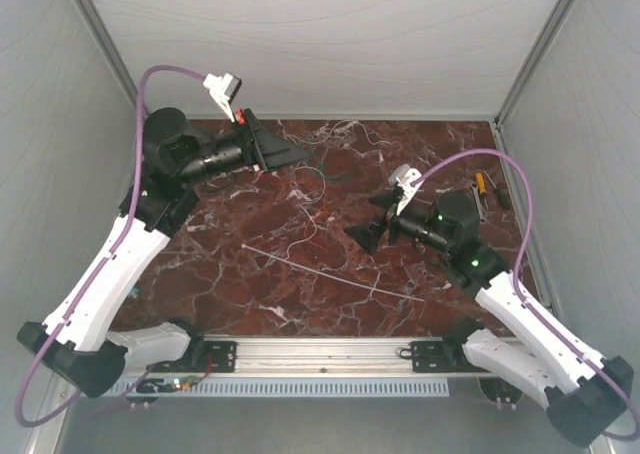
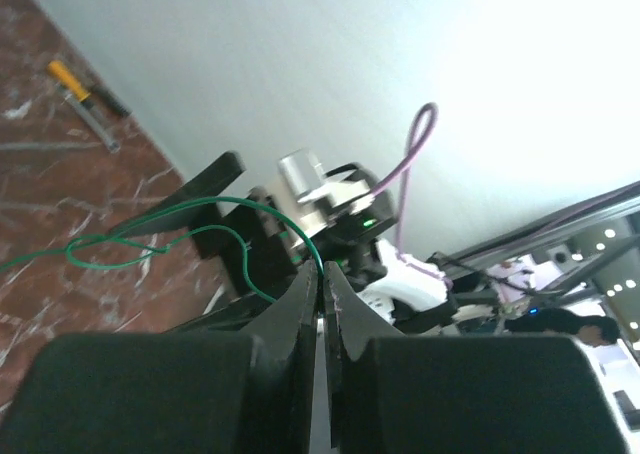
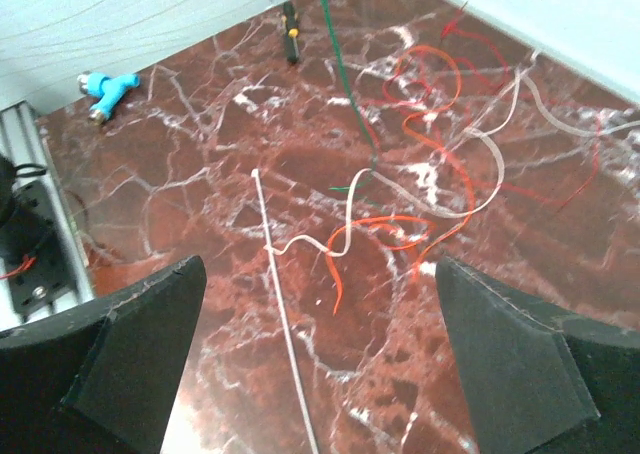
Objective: Zip-tie the wires
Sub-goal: Pick up the cable at the center of the board.
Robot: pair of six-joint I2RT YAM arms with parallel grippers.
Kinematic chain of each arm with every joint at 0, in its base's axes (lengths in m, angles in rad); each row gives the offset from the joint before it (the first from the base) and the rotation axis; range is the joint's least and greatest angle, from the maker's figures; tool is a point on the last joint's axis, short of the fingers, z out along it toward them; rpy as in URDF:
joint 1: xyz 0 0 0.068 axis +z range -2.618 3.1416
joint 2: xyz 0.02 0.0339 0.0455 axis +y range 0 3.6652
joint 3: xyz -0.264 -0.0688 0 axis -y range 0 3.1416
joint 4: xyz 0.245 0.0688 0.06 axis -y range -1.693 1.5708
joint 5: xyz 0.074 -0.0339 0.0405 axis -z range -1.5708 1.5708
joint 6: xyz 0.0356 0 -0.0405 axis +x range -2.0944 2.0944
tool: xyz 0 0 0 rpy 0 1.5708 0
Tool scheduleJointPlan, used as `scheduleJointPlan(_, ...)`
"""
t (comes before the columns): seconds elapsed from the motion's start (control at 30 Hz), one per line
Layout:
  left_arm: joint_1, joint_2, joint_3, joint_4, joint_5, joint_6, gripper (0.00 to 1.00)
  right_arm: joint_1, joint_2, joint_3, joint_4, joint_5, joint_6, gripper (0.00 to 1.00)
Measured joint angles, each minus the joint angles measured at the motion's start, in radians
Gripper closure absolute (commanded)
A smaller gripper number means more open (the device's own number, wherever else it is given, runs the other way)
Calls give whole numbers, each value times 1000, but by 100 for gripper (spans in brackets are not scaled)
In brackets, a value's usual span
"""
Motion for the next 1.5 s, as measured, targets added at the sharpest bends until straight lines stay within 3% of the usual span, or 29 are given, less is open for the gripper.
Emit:
scheduleJointPlan(0.17,2,17,61,154,2,-113,100,12,87,-1,148,40,-28,2)
scheduleJointPlan(0.43,25,179,358,395,18,-248,100,14,229,36,325,63,-12,2)
scheduleJointPlan(0.7,47,353,577,514,23,-326,100,74,364,106,458,68,11,2)
scheduleJointPlan(0.9,52,381,588,528,22,-341,100,111,481,133,505,87,34,8)
scheduleJointPlan(1.17,75,381,586,546,23,-340,100,125,556,138,541,137,77,7)
scheduleJointPlan(1.33,108,375,555,554,23,-329,100,125,492,97,501,137,69,4)
scheduleJointPlan(1.5,128,340,459,539,28,-287,100,125,331,-27,366,137,74,2)
